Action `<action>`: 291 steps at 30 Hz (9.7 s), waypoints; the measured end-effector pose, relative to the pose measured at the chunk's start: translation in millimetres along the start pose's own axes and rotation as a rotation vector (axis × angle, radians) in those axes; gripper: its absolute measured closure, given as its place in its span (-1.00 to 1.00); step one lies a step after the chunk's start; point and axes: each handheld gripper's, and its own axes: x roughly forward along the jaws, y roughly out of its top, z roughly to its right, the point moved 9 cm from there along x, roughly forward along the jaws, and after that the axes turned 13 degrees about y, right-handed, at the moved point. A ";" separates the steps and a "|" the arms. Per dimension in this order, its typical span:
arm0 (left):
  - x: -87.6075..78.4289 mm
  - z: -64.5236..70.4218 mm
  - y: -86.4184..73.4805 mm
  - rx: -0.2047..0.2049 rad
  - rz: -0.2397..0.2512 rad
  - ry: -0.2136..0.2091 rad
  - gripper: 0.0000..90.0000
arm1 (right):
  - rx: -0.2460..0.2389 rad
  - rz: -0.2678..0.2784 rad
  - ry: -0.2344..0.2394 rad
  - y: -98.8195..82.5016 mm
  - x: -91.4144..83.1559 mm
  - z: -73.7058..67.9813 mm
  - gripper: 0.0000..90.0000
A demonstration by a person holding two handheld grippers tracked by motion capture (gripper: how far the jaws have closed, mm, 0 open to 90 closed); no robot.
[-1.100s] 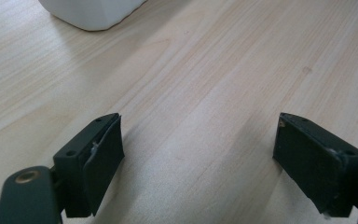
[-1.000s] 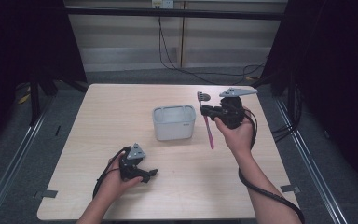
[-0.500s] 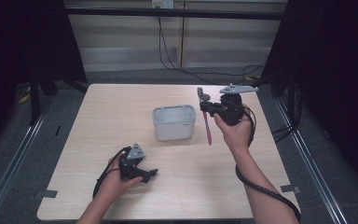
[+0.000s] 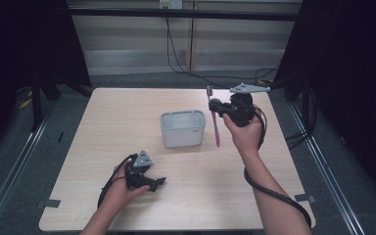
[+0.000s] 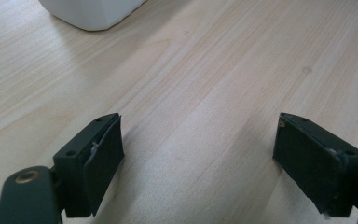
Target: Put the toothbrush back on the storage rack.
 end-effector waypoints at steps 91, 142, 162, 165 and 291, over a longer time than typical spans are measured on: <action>-0.1 0.0 0.0 0.000 0.000 0.001 -0.66 | -0.036 0.096 -0.051 44.0 56.7 33.4 0.85; 0.0 0.7 0.1 -0.001 0.003 -0.003 -0.66 | -0.054 0.088 -0.067 29.7 76.1 37.4 0.84; 0.0 0.7 0.1 0.000 0.003 -0.003 -0.66 | -0.068 0.089 -0.051 12.8 64.9 31.9 0.84; 0.0 0.7 0.1 -0.001 0.003 -0.003 -0.66 | -0.065 0.083 -0.044 8.8 64.2 29.5 0.84; -0.5 0.5 -0.8 0.008 -0.006 -0.006 -0.66 | -0.026 -0.023 -0.058 -53.2 59.0 30.3 0.36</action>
